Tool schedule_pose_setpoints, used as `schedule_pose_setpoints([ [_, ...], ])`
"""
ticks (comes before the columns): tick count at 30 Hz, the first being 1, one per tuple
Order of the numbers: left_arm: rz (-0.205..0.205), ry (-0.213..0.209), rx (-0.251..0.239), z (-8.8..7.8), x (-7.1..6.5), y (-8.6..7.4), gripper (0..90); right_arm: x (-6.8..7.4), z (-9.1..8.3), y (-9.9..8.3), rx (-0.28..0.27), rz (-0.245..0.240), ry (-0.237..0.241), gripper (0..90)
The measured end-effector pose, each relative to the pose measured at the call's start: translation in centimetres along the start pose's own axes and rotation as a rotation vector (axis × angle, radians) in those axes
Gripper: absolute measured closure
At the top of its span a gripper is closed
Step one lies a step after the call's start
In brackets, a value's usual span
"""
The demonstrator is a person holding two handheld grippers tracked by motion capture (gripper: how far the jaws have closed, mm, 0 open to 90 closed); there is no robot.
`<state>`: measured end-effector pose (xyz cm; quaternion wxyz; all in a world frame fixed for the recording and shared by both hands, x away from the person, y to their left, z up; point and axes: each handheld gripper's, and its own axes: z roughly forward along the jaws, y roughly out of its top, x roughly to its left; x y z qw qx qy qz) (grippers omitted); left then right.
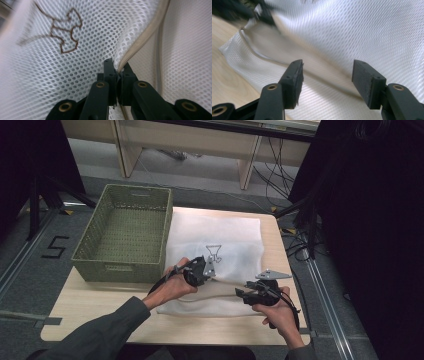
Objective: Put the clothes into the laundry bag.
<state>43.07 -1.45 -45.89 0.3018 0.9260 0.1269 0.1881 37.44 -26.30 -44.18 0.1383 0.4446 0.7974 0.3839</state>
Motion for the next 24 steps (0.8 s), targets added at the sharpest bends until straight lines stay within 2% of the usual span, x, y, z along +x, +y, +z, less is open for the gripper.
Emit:
schedule_pose_setpoints([
  [2, -0.005, -0.013, 0.015, 0.7, -0.2, -0.5, 85.7, 0.1, -0.1, -0.1, 0.011, 0.015, 0.014, 43.3],
  [3, 0.012, -0.029, 0.042, 1.4, -0.4, -0.9, 85.7, -0.2, -0.2, -0.4, 0.016, 0.005, 0.011, 43.3],
  [4, 0.019, -0.038, 0.066, 2.1, -0.6, -1.3, 85.7, 0.0, -0.3, -0.5, 0.026, 0.031, 0.014, 43.3],
  [5, 0.009, -0.045, 0.072, 2.7, -0.7, -1.5, 85.6, -0.2, -0.3, -0.5, 0.014, 0.014, 0.022, 43.3],
  [6, 0.02, -0.048, 0.089, 3.0, -0.6, -1.7, 85.6, -0.3, -0.2, -0.5, 0.005, -0.003, 0.02, 43.3],
  [7, -0.009, -0.048, 0.074, 3.4, -0.6, -1.7, 85.5, -0.3, -0.4, -0.5, 0.013, -0.015, 0.006, 43.3],
  [10, -0.005, -0.046, 0.078, 3.4, -0.6, -1.6, 85.4, -0.4, -0.4, -0.5, 0.011, -0.015, 0.006, 43.2],
  [11, 0.01, -0.042, 0.085, 3.3, -0.7, -1.6, 85.1, -0.4, -0.4, -0.6, 0.02, -0.002, 0.01, 43.3],
  [12, -0.003, -0.047, 0.082, 3.3, -0.6, -1.6, 84.9, -0.5, -0.3, -0.7, 0.016, -0.003, 0.015, 43.3],
  [13, 0.005, -0.05, 0.088, 3.1, -0.5, -1.5, 84.5, -0.5, -0.2, -0.7, 0.008, -0.004, 0.001, 43.3],
  [14, 0.005, -0.05, 0.088, 3.1, -0.5, -1.5, 83.4, -0.6, -0.3, -0.7, 0.025, -0.001, 0.003, 43.3],
  [15, -0.034, -0.057, 0.063, 2.7, -0.4, -1.5, 80.8, -0.6, -0.3, -0.7, 0.021, 0.001, 0.002, 43.3],
  [19, -0.036, -0.053, 0.031, 1.7, -0.6, -1.3, 73.5, -0.6, -0.4, -0.6, 0.013, 0.008, 0.001, 43.1],
  [22, -0.039, -0.05, -0.001, 0.6, -0.8, -1.1, 72.4, -0.6, -0.4, -0.5, 0.0, -0.002, -0.003, 43.0],
  [24, -0.031, -0.051, -0.02, -0.3, -1.2, -1.0, 70.9, -0.3, -0.7, -0.5, 0.005, 0.014, 0.013, 42.6],
])
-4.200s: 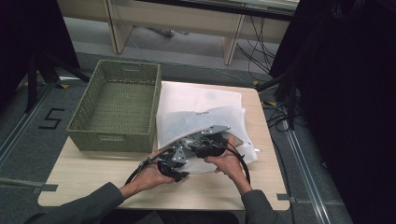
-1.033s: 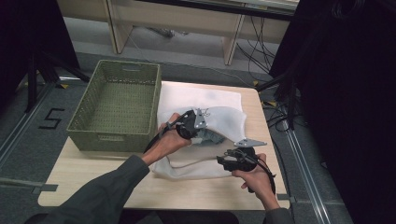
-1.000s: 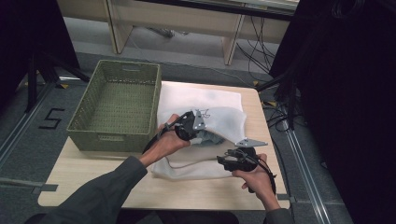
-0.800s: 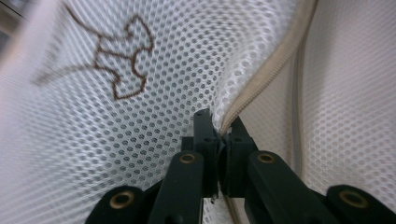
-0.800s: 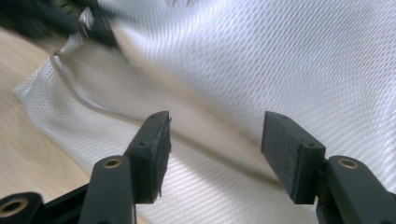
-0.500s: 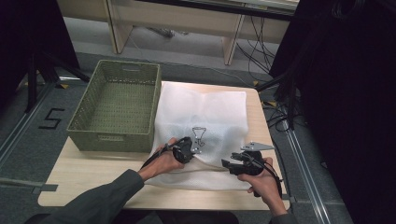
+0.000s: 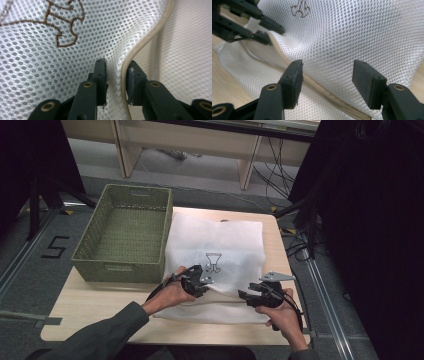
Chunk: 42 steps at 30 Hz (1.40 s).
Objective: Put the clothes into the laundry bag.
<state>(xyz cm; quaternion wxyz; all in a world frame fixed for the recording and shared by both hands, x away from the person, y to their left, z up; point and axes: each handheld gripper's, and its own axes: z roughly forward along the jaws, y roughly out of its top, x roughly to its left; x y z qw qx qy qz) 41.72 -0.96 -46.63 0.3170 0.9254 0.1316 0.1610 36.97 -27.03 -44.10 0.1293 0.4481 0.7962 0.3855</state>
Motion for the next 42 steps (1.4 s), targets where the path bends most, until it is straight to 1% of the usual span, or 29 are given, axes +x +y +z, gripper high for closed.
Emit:
schedule_pose_setpoints([
  [4, 0.024, 0.007, -0.016, -0.8, -0.6, -0.1, 68.8, 0.0, -0.3, 0.1, -0.015, 0.0, -0.012, 42.3],
  [5, 0.021, 0.004, -0.023, -1.0, -0.8, -0.1, 69.0, -0.2, -0.3, 0.1, -0.019, -0.004, 0.0, 42.3],
  [6, 0.021, 0.004, -0.023, -1.0, -0.8, -0.1, 69.0, -0.2, -0.4, 0.2, -0.021, -0.017, -0.014, 42.3],
  [8, 0.026, 0.0, -0.026, -1.2, -0.9, -0.1, 72.1, -0.2, -0.4, 0.1, -0.024, -0.014, -0.014, 42.3],
  [9, 0.043, 0.006, -0.021, -1.3, -0.9, -0.1, 72.1, -0.2, -0.4, 0.1, -0.024, -0.014, -0.014, 42.3],
  [10, 0.04, 0.003, -0.019, -1.1, -0.9, -0.3, 73.6, -0.2, -0.4, 0.1, -0.021, -0.007, -0.015, 42.2],
  [11, 0.036, 0.004, -0.011, -0.7, -0.8, -0.7, 76.1, -0.4, -0.3, 0.1, -0.025, -0.028, -0.016, 42.2],
  [13, 0.011, -0.007, -0.001, 0.0, -0.7, -1.1, 76.1, -0.3, -0.2, 0.1, -0.03, -0.02, -0.013, 42.1],
  [14, 0.011, -0.007, -0.001, 0.0, -0.7, -1.1, 76.0, -0.1, -0.2, 0.0, -0.011, 0.008, -0.004, 42.1],
  [16, 0.006, -0.011, 0.007, 0.4, -0.7, -1.4, 72.8, -0.1, -0.1, 0.0, -0.025, 0.013, -0.002, 42.1],
  [17, -0.018, -0.021, 0.001, 0.4, -0.7, -1.3, 66.8, -0.1, -0.2, 0.0, -0.011, 0.023, -0.003, 41.9],
  [18, -0.018, -0.021, 0.001, 0.4, -0.7, -1.3, 62.6, -0.1, -0.2, 0.0, -0.011, 0.023, -0.003, 41.9],
  [19, -0.052, -0.031, -0.015, 0.0, -0.8, -1.1, 57.5, -0.3, -0.3, 0.0, -0.013, 0.004, -0.014, 41.8],
  [21, -0.067, -0.043, -0.025, -0.4, -0.8, -1.0, 50.9, -0.3, -0.3, 0.0, -0.017, 0.001, -0.019, 41.7],
  [22, -0.08, -0.048, -0.025, -0.6, -0.9, -1.0, 47.0, -0.3, -0.3, 0.0, -0.023, 0.017, -0.011, 41.6],
  [25, -0.088, -0.039, -0.034, -1.5, -1.2, -1.0, 39.5, -0.3, -0.4, 0.1, -0.023, 0.023, -0.01, 41.1],
  [27, -0.097, -0.033, -0.057, -2.3, -1.4, -0.9, 36.3, -0.4, -0.5, 0.1, -0.026, 0.011, -0.024, 40.9],
  [28, -0.094, -0.031, -0.066, -2.8, -1.4, -0.9, 35.3, -0.4, -0.5, 0.1, -0.022, 0.023, -0.022, 40.6],
  [29, -0.094, -0.031, -0.066, -2.8, -1.4, -0.9, 34.5, -0.5, -0.4, 0.1, -0.03, 0.02, -0.023, 40.6],
  [30, -0.117, -0.041, -0.086, -3.8, -1.4, -0.9, 33.3, -0.4, -0.5, 0.1, -0.021, 0.041, -0.014, 40.5],
  [31, -0.117, -0.041, -0.086, -3.8, -1.4, -0.9, 32.6, -0.4, -0.5, 0.1, -0.021, 0.041, -0.014, 40.5],
  [32, -0.135, -0.044, -0.099, -4.7, -1.4, -1.1, 32.2, -0.5, -0.4, 0.0, -0.044, 0.034, -0.022, 40.3],
  [34, -0.139, -0.04, -0.105, -5.1, -1.4, -1.3, 31.5, -0.6, -0.5, 0.1, -0.047, 0.024, -0.038, 40.1],
  [36, -0.156, -0.039, -0.121, -6.2, -1.2, -1.8, 31.4, -0.6, -0.5, 0.1, -0.049, 0.025, -0.037, 40.1],
  [37, -0.176, -0.041, -0.134, -6.6, -1.2, -2.1, 31.1, -0.8, -0.5, 0.1, -0.051, -0.004, -0.048, 40.0],
  [38, -0.19, -0.034, -0.143, -7.1, -1.1, -2.5, 30.8, -0.5, -0.5, 0.1, -0.048, 0.029, -0.042, 39.7],
  [40, -0.194, -0.03, -0.143, -7.5, -1.0, -2.8, 30.3, -0.5, -0.5, 0.1, -0.054, 0.035, -0.039, 39.7],
  [41, -0.208, -0.028, -0.154, -8.0, -0.9, -3.3, 30.1, -0.6, -0.5, 0.1, -0.056, 0.022, -0.038, 39.5],
  [42, -0.22, -0.027, -0.159, -8.2, -0.8, -3.6, 30.0, -0.7, -0.5, 0.1, -0.058, -0.003, -0.05, 39.5],
])
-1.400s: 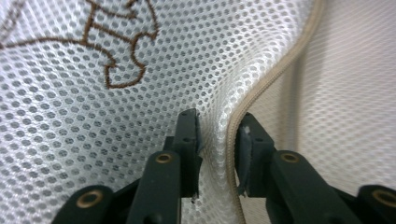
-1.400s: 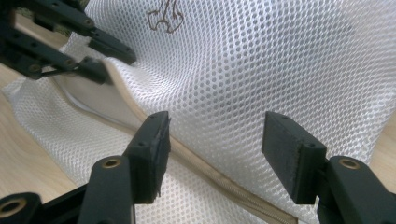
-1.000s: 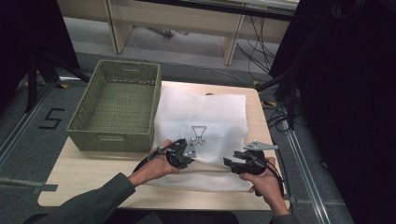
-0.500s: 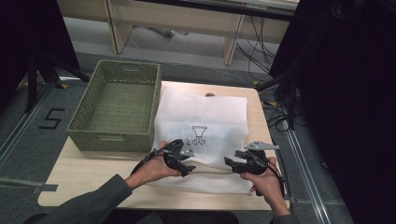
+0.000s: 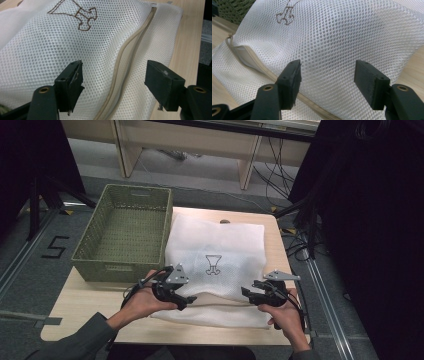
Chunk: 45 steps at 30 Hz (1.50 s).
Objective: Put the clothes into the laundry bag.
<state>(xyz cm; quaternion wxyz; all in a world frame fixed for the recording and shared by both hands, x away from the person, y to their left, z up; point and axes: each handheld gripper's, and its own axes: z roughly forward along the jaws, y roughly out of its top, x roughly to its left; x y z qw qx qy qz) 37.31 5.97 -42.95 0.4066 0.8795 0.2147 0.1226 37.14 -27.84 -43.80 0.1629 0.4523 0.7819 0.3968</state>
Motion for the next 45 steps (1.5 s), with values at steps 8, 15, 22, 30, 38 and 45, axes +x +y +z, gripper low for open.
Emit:
schedule_pose_setpoints([
  [8, -0.045, -0.013, -0.031, -1.4, 0.3, -1.3, 30.0, 0.3, 0.1, 0.0, -0.001, 0.041, 0.022, 38.6],
  [15, -0.049, -0.008, -0.029, -2.2, 0.4, -2.2, 29.3, 0.0, 0.0, 0.0, -0.007, -0.009, 0.013, 37.9],
  [22, -0.094, -0.011, -0.074, -3.0, 0.8, -3.3, 25.2, 0.4, -0.2, -0.3, 0.009, 0.024, 0.045, 35.5],
  [30, -0.115, 0.005, -0.1, -3.8, 1.5, -4.6, 18.4, 0.4, -0.3, -0.7, -0.046, 0.023, 0.076, 31.3],
  [38, -0.134, 0.04, -0.094, -5.0, 2.0, -5.8, 16.9, 0.6, -0.8, -1.4, -0.042, 0.041, 0.073, 24.3],
  [45, -0.128, 0.064, -0.063, -5.7, 2.3, -6.9, 15.5, 1.2, -1.4, -2.2, -0.009, 0.096, 0.038, 19.1],
])
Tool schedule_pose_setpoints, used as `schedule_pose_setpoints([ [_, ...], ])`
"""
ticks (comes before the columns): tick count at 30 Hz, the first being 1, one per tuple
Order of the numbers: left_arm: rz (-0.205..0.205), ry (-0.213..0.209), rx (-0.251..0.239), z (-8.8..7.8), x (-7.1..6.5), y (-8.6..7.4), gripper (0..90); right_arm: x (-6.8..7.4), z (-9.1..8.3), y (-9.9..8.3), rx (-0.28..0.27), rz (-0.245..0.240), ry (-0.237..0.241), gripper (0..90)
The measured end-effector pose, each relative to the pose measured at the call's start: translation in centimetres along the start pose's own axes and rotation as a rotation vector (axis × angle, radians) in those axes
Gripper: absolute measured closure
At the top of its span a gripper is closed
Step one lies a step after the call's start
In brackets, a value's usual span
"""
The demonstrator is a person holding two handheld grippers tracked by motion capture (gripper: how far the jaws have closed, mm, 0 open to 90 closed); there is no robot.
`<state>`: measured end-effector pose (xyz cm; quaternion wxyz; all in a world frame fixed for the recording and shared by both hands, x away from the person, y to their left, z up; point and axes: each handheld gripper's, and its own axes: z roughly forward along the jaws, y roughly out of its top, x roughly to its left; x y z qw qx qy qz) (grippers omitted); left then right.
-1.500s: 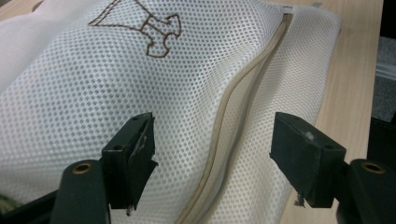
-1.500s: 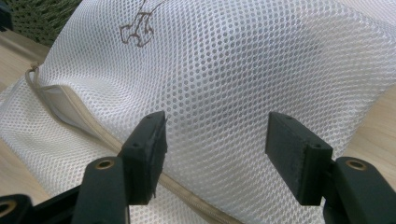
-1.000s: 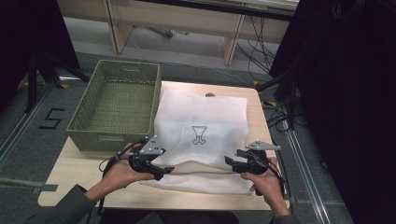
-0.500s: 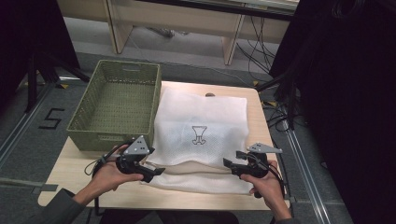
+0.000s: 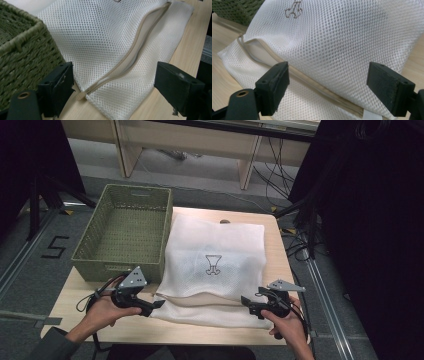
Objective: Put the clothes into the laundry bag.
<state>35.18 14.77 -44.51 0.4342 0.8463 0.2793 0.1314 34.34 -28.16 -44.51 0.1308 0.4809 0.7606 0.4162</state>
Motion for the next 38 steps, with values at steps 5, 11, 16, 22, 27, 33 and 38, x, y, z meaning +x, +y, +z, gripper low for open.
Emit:
schedule_pose_setpoints([
  [5, -0.021, 0.01, -0.012, -0.5, -0.3, -0.7, 15.4, 0.1, -0.3, -0.6, -0.006, -0.012, -0.013, 18.3],
  [11, -0.007, 0.026, 0.015, -1.3, -0.4, -1.3, 15.0, 0.5, -0.9, -1.4, 0.0, -0.007, -0.02, 18.5],
  [16, -0.007, 0.041, 0.051, -1.3, -0.6, -1.9, 15.0, 0.6, -1.3, -2.0, 0.009, -0.05, -0.02, 18.3],
  [22, -0.018, 0.05, 0.053, -1.1, -0.4, -1.9, 15.0, 0.9, -1.7, -2.7, 0.003, -0.058, -0.051, 16.2],
  [27, -0.016, 0.059, 0.061, -1.1, -0.5, -1.9, 15.0, 1.0, -1.9, -2.9, 0.016, -0.066, -0.054, 16.1],
  [33, -0.01, 0.057, 0.06, -1.0, -0.4, -1.9, 15.1, 1.2, -1.8, -3.0, 0.033, -0.031, -0.061, 16.2],
  [38, -0.007, 0.062, 0.064, -1.0, -0.3, -1.9, 15.1, 0.8, -1.7, -3.0, 0.021, -0.052, -0.062, 16.3],
])
